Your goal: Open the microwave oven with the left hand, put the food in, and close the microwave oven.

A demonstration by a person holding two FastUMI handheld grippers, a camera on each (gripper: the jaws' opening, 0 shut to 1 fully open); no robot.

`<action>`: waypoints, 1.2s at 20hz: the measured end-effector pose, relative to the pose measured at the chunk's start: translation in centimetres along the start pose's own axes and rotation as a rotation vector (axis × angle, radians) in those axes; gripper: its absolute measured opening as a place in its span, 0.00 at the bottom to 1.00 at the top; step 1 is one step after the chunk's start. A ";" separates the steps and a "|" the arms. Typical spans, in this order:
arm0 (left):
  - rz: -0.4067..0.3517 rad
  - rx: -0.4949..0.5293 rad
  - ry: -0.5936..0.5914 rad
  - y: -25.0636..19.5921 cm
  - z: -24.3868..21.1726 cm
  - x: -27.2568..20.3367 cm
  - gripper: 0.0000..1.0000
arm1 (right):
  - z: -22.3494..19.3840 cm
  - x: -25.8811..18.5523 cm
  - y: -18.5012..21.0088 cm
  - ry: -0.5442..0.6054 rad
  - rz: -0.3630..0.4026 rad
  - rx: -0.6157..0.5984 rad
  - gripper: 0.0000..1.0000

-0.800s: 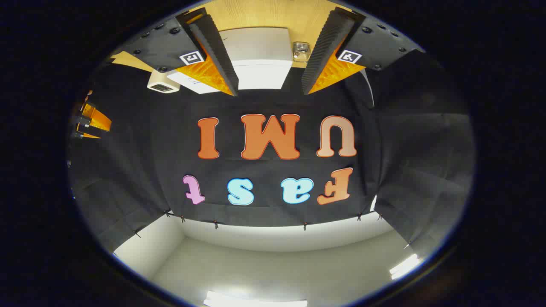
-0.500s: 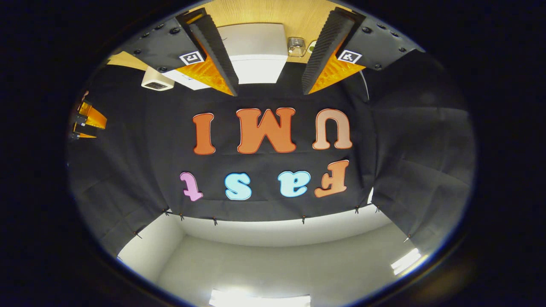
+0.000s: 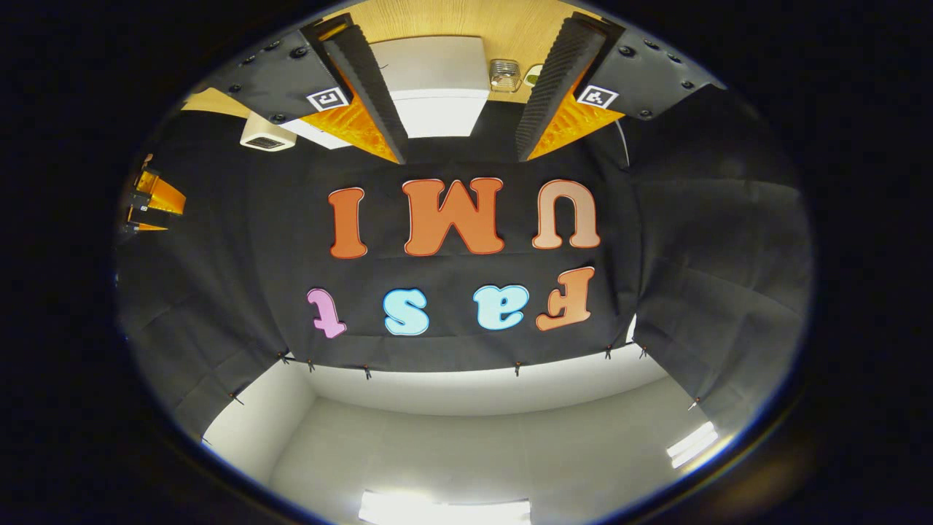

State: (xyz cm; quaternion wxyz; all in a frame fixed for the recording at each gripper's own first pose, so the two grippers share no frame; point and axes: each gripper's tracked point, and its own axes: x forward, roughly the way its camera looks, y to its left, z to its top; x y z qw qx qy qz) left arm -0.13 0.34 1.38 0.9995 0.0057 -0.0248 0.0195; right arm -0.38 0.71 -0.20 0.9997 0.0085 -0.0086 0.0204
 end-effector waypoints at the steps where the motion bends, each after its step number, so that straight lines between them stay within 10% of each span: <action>1: -0.001 -0.005 0.002 0.0 -0.1 0.0 0.98 | 0.0 0.1 0.0 -0.002 0.002 0.003 0.90; 24: -0.135 -0.024 0.043 -11.4 -6.6 1.3 0.94 | -4.6 -2.4 -2.7 0.017 0.019 0.009 0.92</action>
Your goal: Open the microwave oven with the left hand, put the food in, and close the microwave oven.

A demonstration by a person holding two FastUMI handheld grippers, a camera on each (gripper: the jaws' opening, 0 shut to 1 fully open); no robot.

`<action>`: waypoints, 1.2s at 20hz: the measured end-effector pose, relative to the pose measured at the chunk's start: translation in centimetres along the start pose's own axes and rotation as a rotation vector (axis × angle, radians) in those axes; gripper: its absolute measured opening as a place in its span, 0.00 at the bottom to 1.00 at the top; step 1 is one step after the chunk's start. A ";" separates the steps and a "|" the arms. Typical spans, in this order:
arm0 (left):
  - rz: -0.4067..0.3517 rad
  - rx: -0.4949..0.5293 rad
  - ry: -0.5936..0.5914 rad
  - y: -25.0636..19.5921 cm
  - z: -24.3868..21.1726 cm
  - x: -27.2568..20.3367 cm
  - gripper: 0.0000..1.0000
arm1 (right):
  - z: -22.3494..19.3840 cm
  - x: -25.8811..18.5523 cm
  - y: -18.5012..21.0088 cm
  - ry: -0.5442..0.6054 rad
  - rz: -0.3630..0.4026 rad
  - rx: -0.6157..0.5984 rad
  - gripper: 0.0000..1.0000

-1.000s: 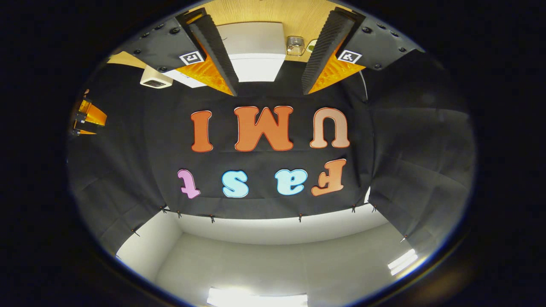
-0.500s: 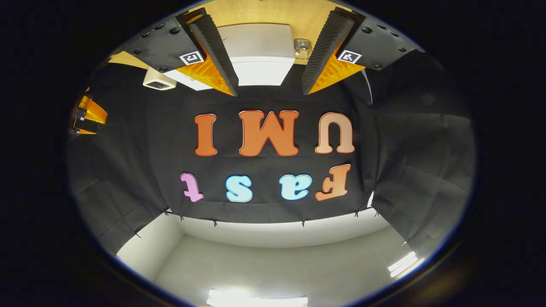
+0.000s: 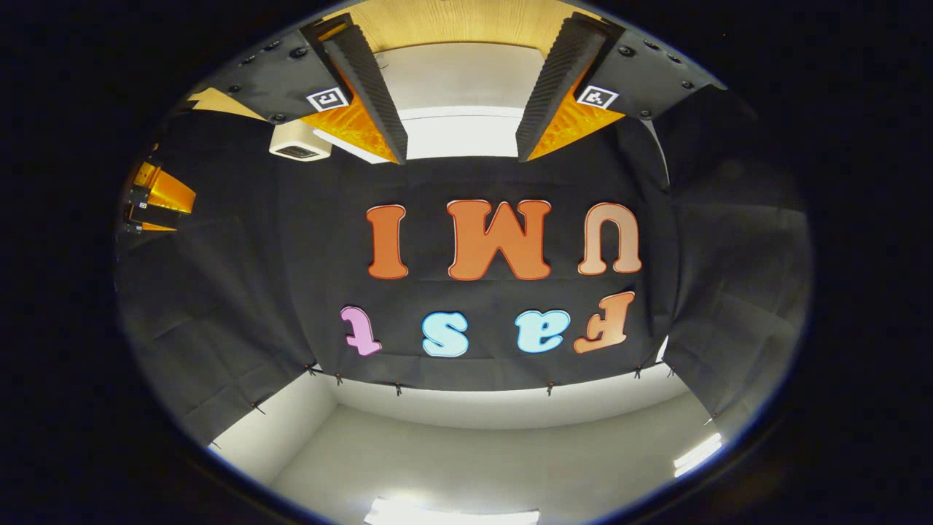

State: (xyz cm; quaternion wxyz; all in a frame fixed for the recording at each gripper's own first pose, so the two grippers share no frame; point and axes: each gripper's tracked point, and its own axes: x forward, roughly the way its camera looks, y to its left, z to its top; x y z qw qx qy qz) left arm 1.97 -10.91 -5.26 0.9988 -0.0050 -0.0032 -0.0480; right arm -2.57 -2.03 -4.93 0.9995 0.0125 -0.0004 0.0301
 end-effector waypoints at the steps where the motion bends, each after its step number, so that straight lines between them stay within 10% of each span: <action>1: -0.014 0.001 0.001 -0.9 -0.6 0.3 0.94 | -0.6 -0.1 -0.2 0.004 0.001 0.006 0.92; 9: -0.148 -0.032 0.057 -8.3 -8.4 3.9 0.94 | -4.5 -1.2 -1.8 0.055 -0.016 0.026 0.92; 24: -0.137 -0.027 0.332 -14.1 -25.7 9.6 0.96 | -10.2 -2.9 -3.3 0.143 -0.020 0.017 0.93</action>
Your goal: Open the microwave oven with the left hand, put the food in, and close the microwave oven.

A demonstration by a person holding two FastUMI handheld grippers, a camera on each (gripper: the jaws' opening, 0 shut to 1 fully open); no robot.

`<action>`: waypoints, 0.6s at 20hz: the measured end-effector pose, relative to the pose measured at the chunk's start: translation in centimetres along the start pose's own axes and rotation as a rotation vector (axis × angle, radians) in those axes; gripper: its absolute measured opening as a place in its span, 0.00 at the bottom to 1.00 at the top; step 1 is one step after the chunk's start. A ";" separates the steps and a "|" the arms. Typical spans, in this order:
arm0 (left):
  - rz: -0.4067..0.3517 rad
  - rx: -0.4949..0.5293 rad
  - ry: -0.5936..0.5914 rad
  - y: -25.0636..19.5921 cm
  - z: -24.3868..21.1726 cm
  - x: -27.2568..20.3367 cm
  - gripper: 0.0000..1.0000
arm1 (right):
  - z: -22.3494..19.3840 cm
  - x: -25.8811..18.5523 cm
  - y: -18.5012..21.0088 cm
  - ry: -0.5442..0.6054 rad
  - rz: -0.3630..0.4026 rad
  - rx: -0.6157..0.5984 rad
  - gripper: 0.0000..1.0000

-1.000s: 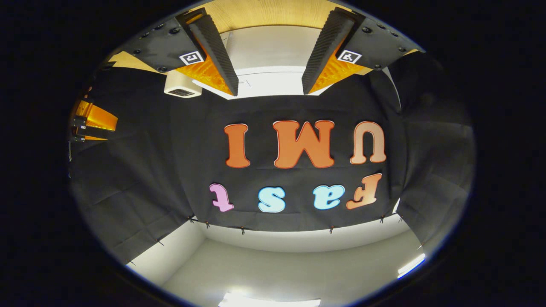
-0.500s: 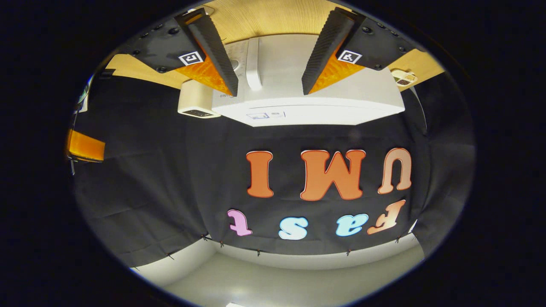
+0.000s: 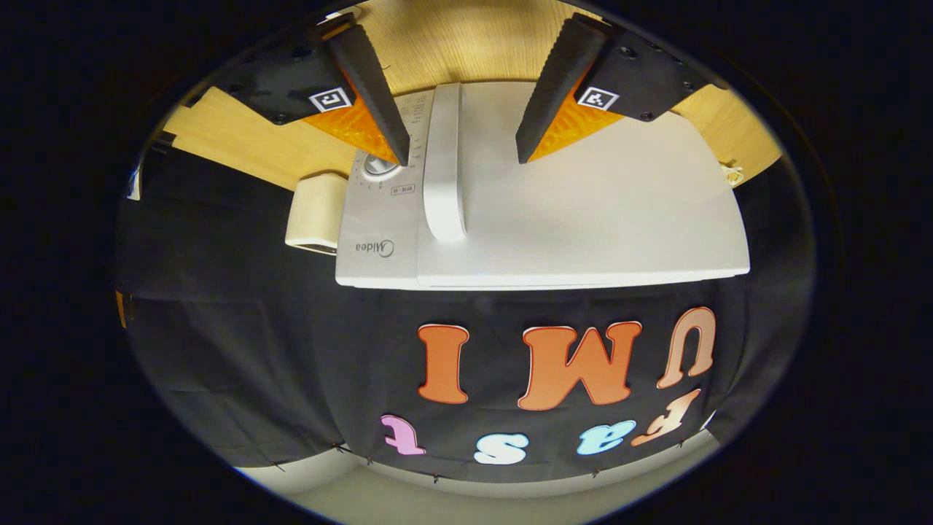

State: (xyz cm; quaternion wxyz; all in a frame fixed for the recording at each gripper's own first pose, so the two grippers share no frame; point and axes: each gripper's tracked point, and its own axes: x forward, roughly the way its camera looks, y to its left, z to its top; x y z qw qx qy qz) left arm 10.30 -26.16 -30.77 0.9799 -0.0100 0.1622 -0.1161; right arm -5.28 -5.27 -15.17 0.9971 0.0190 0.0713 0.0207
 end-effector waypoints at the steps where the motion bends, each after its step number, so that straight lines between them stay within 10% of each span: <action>1: 0.013 0.003 0.006 0.0 -0.3 0.4 0.96 | -0.3 0.0 0.0 0.007 0.003 0.004 0.93; 9: 0.117 -0.007 0.016 -0.2 -1.1 1.9 0.73 | -2.1 -0.3 -1.1 0.042 -0.013 0.010 0.93; 12: 0.120 0.005 0.019 -1.1 -1.1 2.1 0.33 | -2.7 -0.5 -1.6 0.059 -0.021 0.023 0.93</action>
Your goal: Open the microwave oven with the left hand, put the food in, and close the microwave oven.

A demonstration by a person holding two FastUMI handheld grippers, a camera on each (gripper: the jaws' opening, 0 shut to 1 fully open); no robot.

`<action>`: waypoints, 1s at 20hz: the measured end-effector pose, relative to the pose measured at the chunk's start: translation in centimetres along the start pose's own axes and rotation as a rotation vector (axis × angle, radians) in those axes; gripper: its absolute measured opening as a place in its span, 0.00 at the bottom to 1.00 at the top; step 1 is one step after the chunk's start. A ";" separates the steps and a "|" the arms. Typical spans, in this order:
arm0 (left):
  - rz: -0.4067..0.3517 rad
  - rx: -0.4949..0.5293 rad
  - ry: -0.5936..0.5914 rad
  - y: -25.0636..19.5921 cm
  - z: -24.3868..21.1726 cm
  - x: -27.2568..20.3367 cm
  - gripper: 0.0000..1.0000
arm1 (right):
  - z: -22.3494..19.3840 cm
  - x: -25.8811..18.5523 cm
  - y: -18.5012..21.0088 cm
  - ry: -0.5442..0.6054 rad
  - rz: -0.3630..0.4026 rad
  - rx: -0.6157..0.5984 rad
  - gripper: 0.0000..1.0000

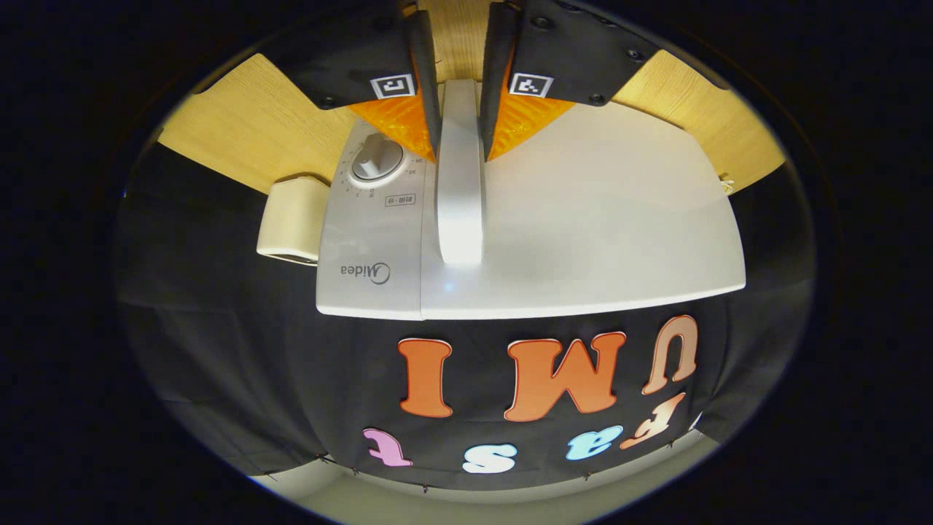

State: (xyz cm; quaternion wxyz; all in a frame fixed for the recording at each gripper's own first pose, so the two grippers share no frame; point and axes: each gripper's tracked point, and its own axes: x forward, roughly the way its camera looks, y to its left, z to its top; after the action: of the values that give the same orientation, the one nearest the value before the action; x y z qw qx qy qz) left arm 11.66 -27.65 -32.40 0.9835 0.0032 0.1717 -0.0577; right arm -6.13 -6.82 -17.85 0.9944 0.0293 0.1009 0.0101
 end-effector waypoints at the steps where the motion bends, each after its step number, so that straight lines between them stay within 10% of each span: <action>1: 0.003 0.000 -0.006 0.1 0.2 0.0 0.33 | -0.2 -0.1 -0.2 0.004 -0.004 0.001 0.93; 5: -0.025 -0.025 -0.008 -0.1 -0.2 0.5 0.17 | -0.6 -0.3 -0.1 0.018 -0.005 0.001 0.93; 20: -0.025 -0.020 -0.017 -0.2 -0.4 0.1 0.16 | -3.3 -0.4 -0.2 0.081 -0.013 -0.015 0.92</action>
State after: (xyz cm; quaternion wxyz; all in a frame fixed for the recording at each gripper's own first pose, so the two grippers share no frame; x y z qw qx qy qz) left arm 11.57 -27.82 -32.75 0.9841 -0.0091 0.1638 -0.0684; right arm -7.16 -6.87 -21.03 0.9897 0.0207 0.1412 0.0057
